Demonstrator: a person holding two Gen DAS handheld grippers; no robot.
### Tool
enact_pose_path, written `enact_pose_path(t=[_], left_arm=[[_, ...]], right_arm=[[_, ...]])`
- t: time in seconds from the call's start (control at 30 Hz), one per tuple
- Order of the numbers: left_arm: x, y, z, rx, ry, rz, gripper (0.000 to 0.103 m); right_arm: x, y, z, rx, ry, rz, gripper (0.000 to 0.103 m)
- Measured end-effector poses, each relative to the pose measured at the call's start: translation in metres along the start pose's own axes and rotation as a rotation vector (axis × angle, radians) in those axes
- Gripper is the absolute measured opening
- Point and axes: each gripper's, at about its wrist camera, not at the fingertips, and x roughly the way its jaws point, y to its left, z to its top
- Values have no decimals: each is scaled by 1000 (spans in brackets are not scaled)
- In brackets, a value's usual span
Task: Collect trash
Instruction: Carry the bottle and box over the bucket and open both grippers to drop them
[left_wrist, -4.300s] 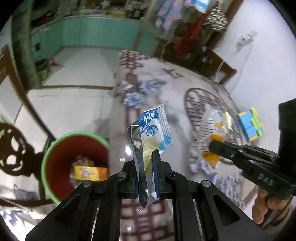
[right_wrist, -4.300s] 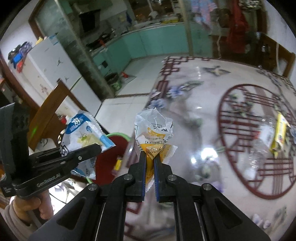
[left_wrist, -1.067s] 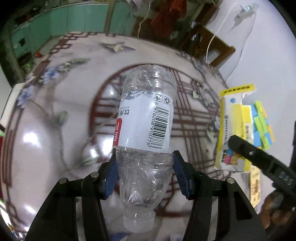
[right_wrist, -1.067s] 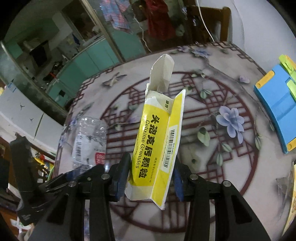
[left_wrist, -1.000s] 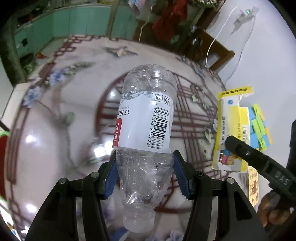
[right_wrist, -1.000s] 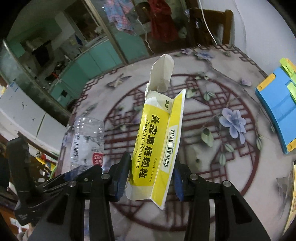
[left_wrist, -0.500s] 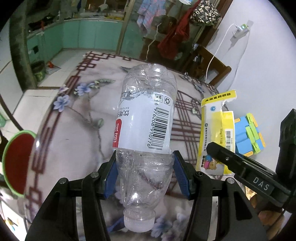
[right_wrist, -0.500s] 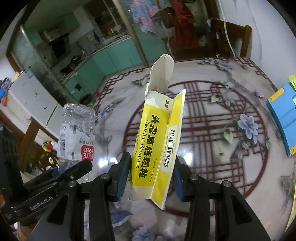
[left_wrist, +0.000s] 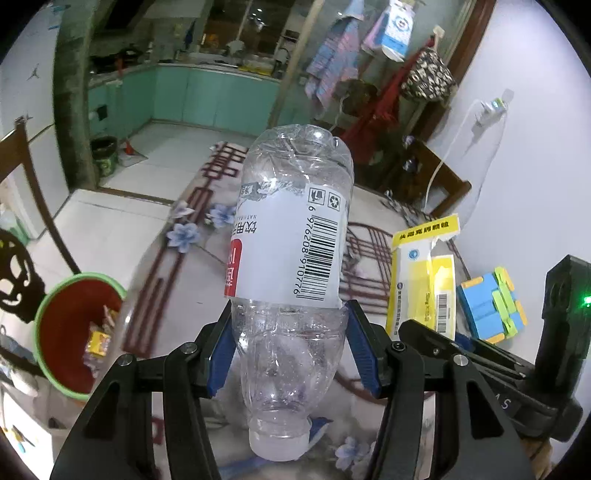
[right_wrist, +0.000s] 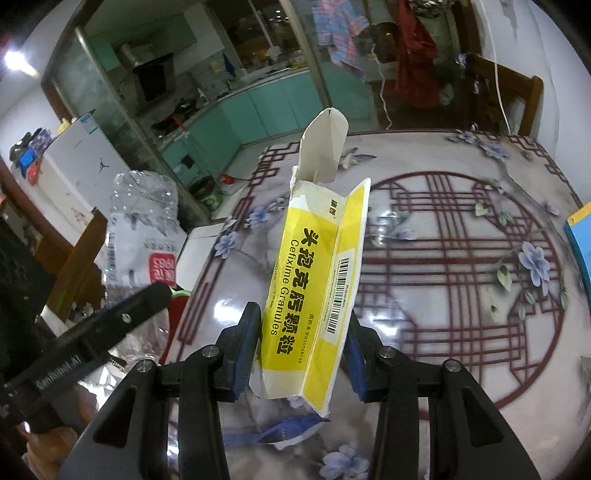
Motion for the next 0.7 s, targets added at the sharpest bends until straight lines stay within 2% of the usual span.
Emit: enact_pose_path(t=[0.7], left_arm=[[-27, 105, 7, -73, -5, 65, 55]], right_arm=[[55, 119, -9, -84, 66, 50, 41]])
